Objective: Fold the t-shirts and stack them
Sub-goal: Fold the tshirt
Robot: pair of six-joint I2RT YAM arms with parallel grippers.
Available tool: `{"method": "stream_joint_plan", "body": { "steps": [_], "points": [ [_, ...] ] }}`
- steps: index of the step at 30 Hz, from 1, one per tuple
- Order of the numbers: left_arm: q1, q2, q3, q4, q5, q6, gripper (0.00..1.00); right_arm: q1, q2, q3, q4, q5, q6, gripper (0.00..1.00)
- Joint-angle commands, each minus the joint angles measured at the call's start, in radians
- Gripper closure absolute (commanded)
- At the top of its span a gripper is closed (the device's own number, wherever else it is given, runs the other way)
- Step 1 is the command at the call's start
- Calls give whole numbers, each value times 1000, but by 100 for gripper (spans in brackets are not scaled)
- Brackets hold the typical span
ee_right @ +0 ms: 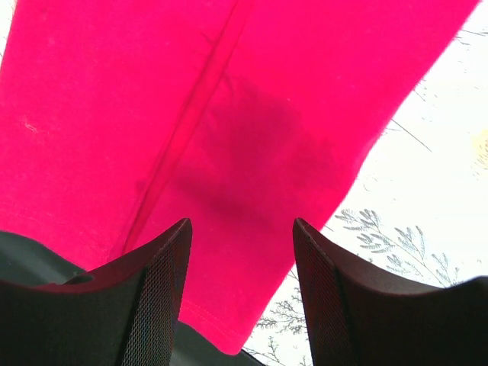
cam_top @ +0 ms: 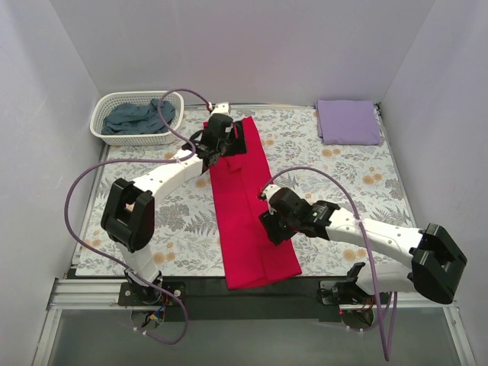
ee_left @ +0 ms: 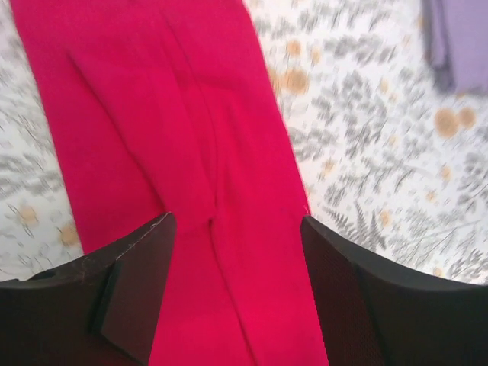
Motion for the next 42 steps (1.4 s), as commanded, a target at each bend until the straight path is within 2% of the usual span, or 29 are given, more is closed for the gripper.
{"method": "stream_joint_plan", "body": {
  "steps": [1, 12, 18, 20, 27, 32, 35, 36, 39, 41, 42],
  "points": [
    [-37, 32, -30, -40, -47, -53, 39, -13, -66, -29, 3, 32, 40, 47],
    [-40, 273, 120, -44, -131, -42, 48, -28, -122, -85, 2, 24, 63, 47],
    [-40, 359, 161, -43, -142, -24, 64, -44, -130, -82, 0, 32, 62, 47],
    [-40, 391, 177, -43, -147, -10, 66, -48, -119, -78, 2, 26, 57, 48],
    [-22, 519, 290, -43, -174, 41, 66, -97, -73, -69, 23, 30, 46, 48],
    [13, 594, 434, -70, -174, 82, 57, -162, -67, -52, 75, 16, 39, 48],
    [13, 568, 496, -129, -144, 97, 47, -191, -69, -31, 83, 6, 31, 48],
    [13, 544, 487, -136, -127, 82, 39, -196, -67, -26, 81, 0, 30, 48],
    [12, 389, 364, -143, -84, 47, 27, -231, -76, -25, 78, -39, 51, 43],
    [4, 251, 239, -169, -90, -11, 13, -255, -87, -34, 77, -68, 66, 40],
    [3, 205, 193, -179, -88, -37, 10, -260, -101, -43, 74, -74, 76, 38]
  ]
}}
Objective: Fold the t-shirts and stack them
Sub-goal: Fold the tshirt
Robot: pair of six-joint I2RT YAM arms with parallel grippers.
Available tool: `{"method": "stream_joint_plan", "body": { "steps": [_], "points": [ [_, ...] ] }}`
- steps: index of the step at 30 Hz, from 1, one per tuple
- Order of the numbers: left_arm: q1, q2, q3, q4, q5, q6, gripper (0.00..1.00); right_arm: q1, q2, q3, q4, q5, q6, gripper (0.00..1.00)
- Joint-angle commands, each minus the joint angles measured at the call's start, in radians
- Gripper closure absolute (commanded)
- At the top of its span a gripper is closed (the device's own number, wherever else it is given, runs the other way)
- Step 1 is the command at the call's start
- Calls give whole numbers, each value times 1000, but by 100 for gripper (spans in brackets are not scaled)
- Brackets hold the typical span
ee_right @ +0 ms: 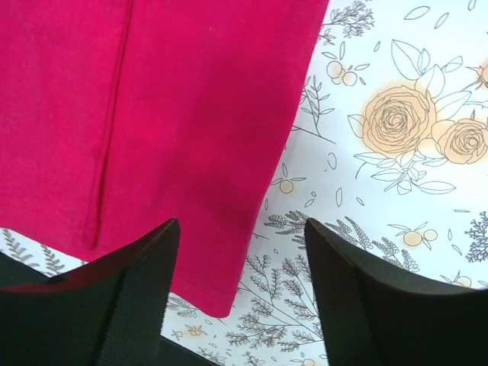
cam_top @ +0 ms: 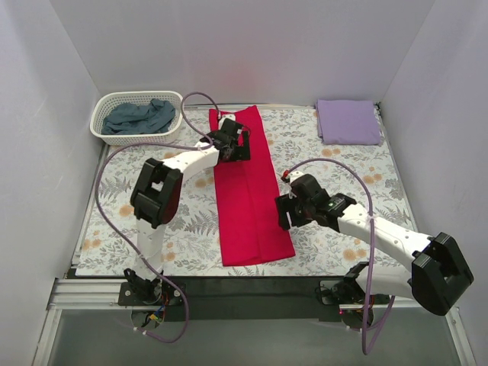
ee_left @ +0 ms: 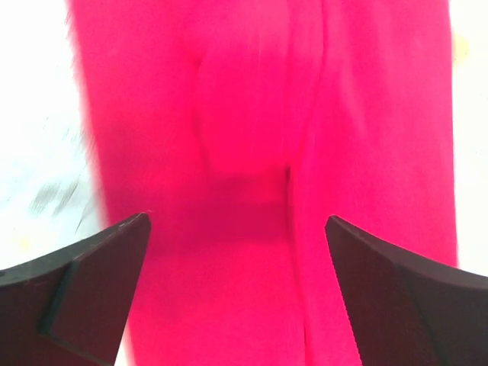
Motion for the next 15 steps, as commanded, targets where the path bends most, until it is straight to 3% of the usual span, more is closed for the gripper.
{"method": "stream_joint_plan", "body": {
  "steps": [1, 6, 12, 15],
  "points": [
    [-15, -317, -182, -74, 22, -115, 6, -29, -38, 21, 19, -40, 28, 36],
    [-79, -591, -477, -169, 25, -218, 5, -41, -77, -1, -41, -58, 54, 25],
    [-286, -849, -758, -352, 38, -455, 13, -38, -94, -44, -110, -141, 97, 42],
    [-389, -900, -826, -413, 84, -578, 18, -30, -101, -82, -125, -160, 123, 50]
  ]
}}
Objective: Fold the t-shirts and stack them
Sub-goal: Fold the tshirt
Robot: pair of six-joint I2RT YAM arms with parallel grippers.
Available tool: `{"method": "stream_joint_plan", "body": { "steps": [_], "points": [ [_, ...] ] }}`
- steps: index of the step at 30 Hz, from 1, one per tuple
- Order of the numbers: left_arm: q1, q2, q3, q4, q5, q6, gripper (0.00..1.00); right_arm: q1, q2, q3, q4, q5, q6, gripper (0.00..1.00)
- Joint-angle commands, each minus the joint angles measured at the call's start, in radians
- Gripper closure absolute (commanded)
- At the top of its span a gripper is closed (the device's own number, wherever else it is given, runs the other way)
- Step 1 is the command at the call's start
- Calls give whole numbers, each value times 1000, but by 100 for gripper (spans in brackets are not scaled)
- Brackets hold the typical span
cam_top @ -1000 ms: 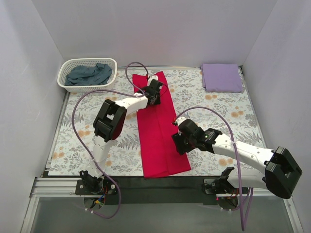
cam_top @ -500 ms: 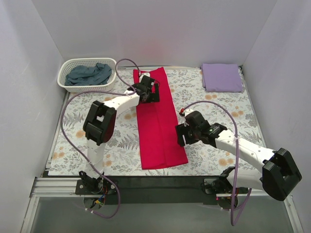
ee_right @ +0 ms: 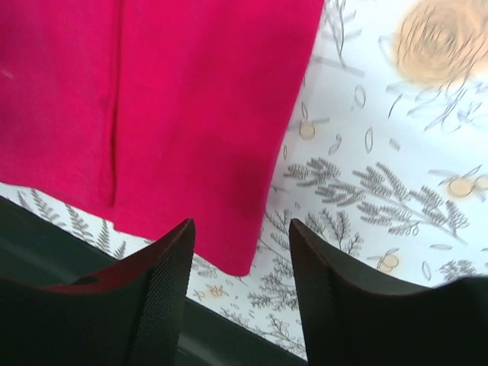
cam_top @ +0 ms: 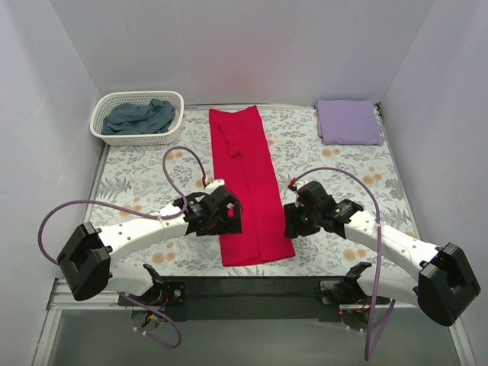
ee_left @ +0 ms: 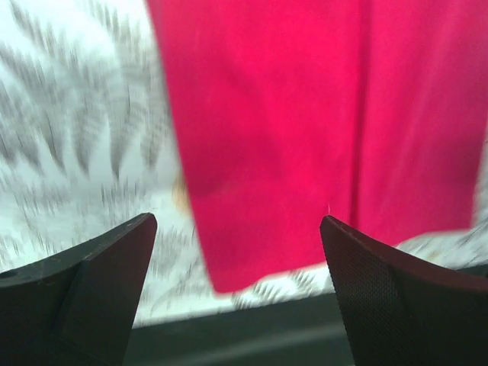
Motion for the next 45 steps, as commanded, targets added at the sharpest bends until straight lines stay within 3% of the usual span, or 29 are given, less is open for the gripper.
{"method": "stream_joint_plan", "body": {
  "steps": [1, 8, 21, 31, 41, 45],
  "points": [
    [-84, -58, -56, -153, 36, -209, 19, 10, -20, -46, -54, -56, 46, 52],
    [-213, -14, -97, -187, 54, -355, 32, 37, -6, -107, -44, -77, 87, 53],
    [-211, 55, -102, -147, 65, -343, 42, 66, 87, -141, 5, -100, 107, 64],
    [-211, 118, -105, -119, 100, -324, 48, 74, 110, -139, 5, -95, 106, 89],
    [-213, 175, -128, -102, 149, -312, 59, 76, 123, -129, 5, -99, 101, 92],
    [-211, 213, -120, -105, 155, -298, 69, 79, 141, -122, 5, -105, 97, 95]
  ]
}}
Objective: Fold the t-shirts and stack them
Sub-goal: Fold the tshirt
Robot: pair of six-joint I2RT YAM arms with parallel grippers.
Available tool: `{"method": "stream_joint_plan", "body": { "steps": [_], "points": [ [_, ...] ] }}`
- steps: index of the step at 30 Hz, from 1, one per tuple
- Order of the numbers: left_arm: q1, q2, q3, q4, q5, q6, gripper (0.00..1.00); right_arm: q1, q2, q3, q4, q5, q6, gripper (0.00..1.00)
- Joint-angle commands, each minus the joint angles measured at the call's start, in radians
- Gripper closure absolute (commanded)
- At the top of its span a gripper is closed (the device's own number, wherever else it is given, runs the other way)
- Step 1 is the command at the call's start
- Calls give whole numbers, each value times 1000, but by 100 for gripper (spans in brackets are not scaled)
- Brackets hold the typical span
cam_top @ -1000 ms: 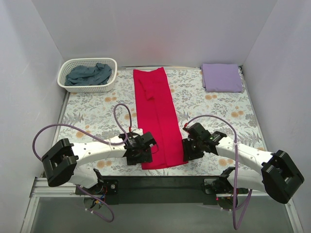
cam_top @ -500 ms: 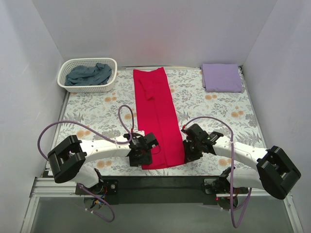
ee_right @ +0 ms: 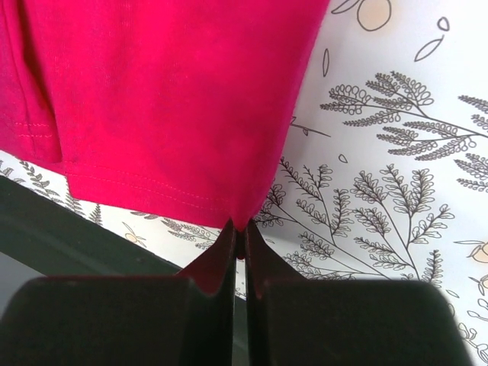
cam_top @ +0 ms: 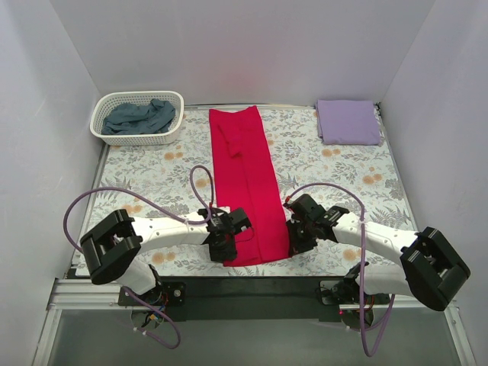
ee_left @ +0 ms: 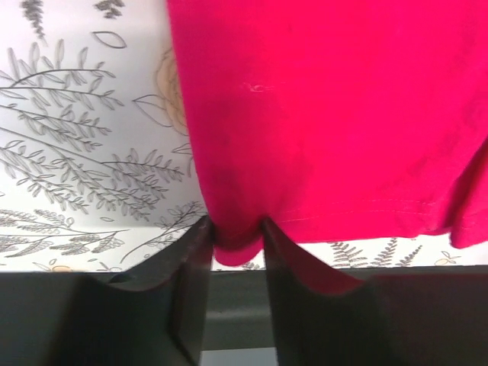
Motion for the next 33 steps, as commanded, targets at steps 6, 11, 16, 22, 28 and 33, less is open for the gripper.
{"method": "stream_joint_plan", "body": {
  "steps": [6, 11, 16, 22, 28, 33],
  "points": [
    [-4, 65, -40, 12, 52, 17, 85, 15, 32, 14, -17, 2, -15, 99],
    [-4, 15, -52, -14, 84, 17, 99, 18, 20, 40, -80, -24, -47, 99],
    [-3, -96, -89, 3, 176, 21, 99, 18, 5, 109, -178, -71, -93, 99],
    [137, -166, -55, 29, 135, 127, 100, 9, 77, 281, -212, -1, -136, 99],
    [394, -141, 75, 99, 57, 315, 100, -63, 233, 554, -207, 83, -219, 99],
    [540, -36, 190, 176, 2, 414, 100, -104, 368, 762, -192, 206, -283, 99]
  ]
}}
